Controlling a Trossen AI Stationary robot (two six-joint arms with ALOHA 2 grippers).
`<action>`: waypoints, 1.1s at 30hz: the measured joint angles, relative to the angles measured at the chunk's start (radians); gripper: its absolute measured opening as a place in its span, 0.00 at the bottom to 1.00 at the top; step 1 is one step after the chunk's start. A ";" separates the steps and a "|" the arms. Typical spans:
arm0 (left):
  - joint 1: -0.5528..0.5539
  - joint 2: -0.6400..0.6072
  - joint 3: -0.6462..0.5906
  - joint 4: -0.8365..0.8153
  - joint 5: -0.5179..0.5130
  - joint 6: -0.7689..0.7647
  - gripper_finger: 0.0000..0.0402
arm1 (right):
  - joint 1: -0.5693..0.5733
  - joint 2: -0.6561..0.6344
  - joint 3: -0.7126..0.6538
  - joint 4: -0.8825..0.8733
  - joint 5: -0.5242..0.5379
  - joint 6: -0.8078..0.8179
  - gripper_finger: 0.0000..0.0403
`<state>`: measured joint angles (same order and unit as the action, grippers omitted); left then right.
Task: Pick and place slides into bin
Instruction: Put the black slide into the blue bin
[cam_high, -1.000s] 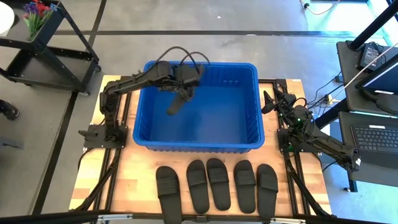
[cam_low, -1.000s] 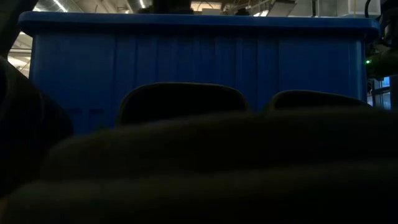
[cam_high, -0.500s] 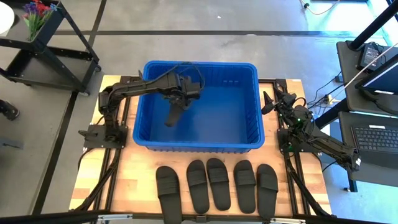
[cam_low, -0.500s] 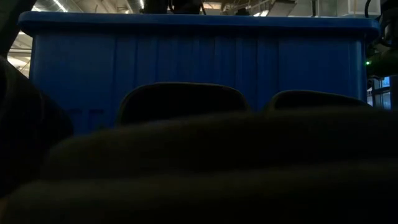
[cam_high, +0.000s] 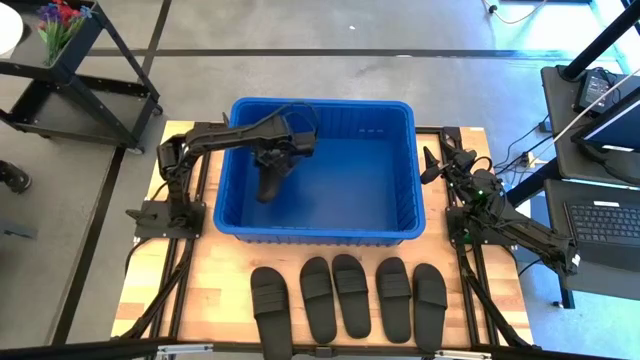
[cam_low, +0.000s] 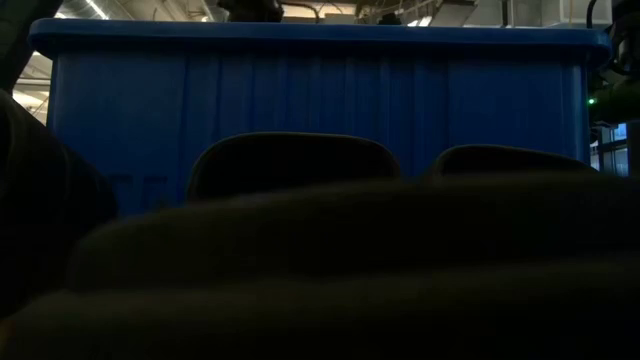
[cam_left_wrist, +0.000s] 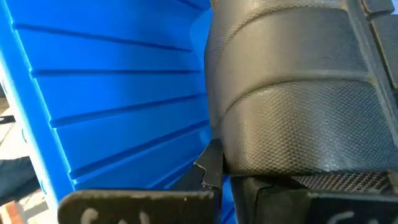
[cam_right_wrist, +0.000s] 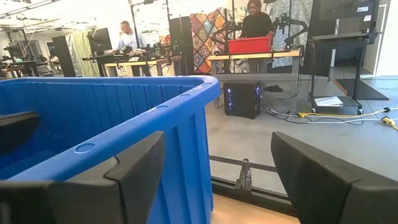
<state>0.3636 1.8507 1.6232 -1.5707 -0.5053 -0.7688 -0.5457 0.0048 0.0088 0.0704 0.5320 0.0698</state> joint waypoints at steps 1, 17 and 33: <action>0.006 0.000 -0.008 0.000 0.000 0.012 0.01 | 0.000 0.000 0.000 0.000 0.000 0.000 0.73; 0.115 0.000 -0.074 0.000 -0.011 0.046 0.01 | 0.000 0.000 0.000 0.000 0.000 -0.004 0.73; 0.160 0.087 -0.073 0.006 -0.030 0.179 0.01 | 0.000 0.000 0.000 0.000 0.000 0.001 0.73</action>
<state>0.5239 1.9375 1.5501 -1.5649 -0.5350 -0.5896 -0.5459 0.0048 0.0088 0.0704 0.5318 0.0706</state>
